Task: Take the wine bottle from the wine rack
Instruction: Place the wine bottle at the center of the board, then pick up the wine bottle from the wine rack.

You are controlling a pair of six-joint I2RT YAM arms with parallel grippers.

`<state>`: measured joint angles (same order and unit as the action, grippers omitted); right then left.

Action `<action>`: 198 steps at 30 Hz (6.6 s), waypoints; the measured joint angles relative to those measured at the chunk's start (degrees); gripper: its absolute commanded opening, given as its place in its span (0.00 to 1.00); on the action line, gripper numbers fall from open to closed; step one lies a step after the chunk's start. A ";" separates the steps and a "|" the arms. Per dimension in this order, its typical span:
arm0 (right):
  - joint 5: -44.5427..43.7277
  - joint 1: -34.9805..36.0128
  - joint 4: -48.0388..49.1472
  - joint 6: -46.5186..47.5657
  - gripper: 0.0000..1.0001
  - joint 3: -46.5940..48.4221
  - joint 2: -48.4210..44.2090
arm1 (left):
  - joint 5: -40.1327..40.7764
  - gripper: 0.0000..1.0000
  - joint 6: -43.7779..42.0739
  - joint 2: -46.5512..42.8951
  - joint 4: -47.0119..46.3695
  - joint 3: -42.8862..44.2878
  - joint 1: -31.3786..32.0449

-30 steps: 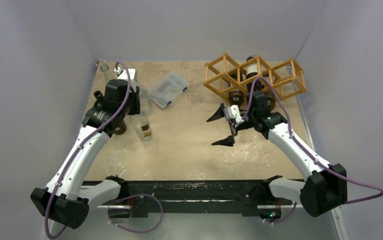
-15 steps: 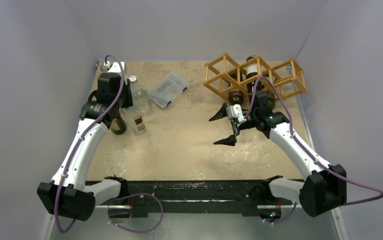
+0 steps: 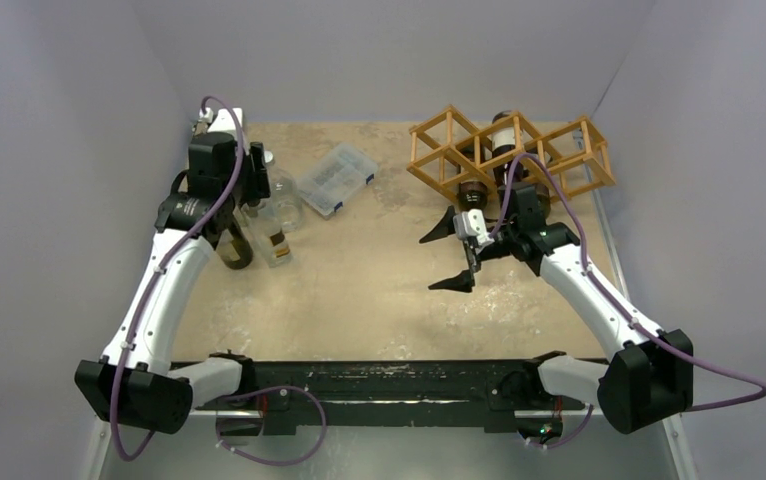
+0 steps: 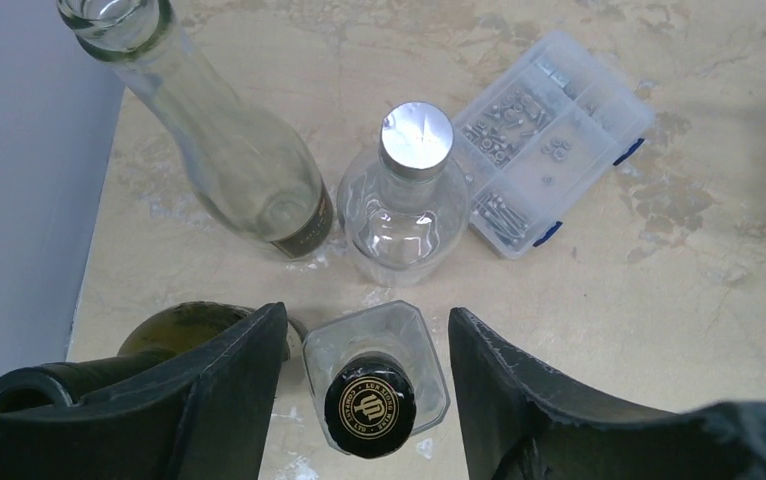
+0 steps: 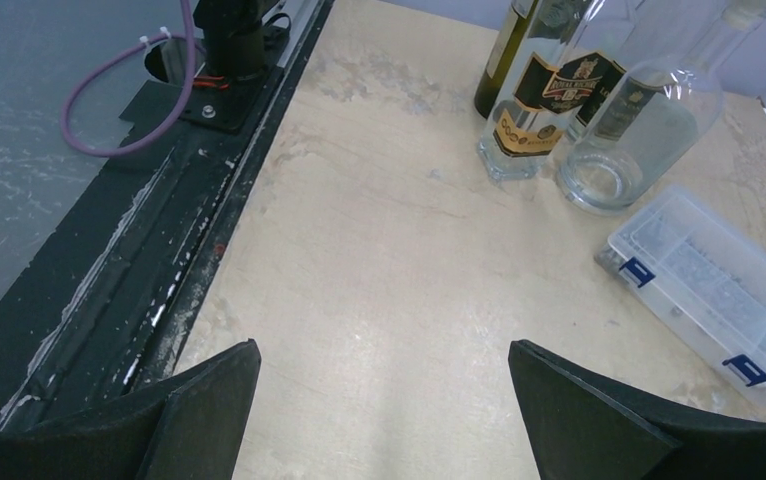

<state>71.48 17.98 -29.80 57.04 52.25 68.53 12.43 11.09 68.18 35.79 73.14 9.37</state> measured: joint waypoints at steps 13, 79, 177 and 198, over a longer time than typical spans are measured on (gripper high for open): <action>-4.20 -0.04 -14.16 9.75 0.99 6.75 -0.76 | -4.83 1.00 0.39 -7.37 0.83 1.03 -0.04; -40.89 -39.87 20.02 -52.68 0.99 -3.76 4.02 | -26.95 1.00 31.41 -10.36 -34.88 -30.95 31.85; -38.71 -39.19 22.95 -57.02 0.07 -2.45 23.41 | -22.53 1.00 31.26 -10.10 -35.71 -33.59 32.46; -38.71 -40.48 19.43 -58.73 0.00 -4.28 16.81 | -21.92 1.00 31.28 -13.18 -35.60 -34.49 32.46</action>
<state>32.77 -22.50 -10.37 -1.69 47.97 85.34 -9.50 42.37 55.00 0.19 38.65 41.82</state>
